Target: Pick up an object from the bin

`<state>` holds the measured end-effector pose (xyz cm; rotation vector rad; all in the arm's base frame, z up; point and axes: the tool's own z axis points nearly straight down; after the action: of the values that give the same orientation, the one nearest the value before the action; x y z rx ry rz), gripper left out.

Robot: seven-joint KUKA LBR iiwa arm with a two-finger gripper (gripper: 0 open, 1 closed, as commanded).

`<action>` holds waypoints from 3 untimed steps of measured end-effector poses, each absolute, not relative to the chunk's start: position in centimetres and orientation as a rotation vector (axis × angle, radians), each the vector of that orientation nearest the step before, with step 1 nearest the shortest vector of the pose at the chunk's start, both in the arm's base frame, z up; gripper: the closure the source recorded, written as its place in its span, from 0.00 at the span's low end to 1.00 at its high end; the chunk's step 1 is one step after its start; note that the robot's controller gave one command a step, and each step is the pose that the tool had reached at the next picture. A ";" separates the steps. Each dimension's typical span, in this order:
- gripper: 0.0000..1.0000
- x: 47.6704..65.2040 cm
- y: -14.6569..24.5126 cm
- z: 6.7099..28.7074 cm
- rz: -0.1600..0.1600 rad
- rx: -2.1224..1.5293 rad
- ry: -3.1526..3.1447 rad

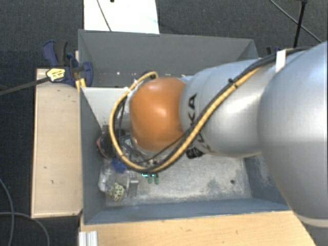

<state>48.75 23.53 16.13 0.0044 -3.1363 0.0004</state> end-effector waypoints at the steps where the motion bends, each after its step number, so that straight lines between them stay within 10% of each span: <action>1: 0.00 49.2 24.4 7.3 0.000 0.689 -3.076; 2: 1.00 49.1 24.2 7.1 0.004 0.675 -3.071; 3: 1.00 47.9 23.4 7.1 0.000 0.695 -3.065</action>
Offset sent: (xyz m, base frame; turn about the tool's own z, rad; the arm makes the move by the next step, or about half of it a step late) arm 0.0012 0.0090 -0.0913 -0.4411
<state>47.86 23.37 7.06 0.6953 -3.0654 0.0001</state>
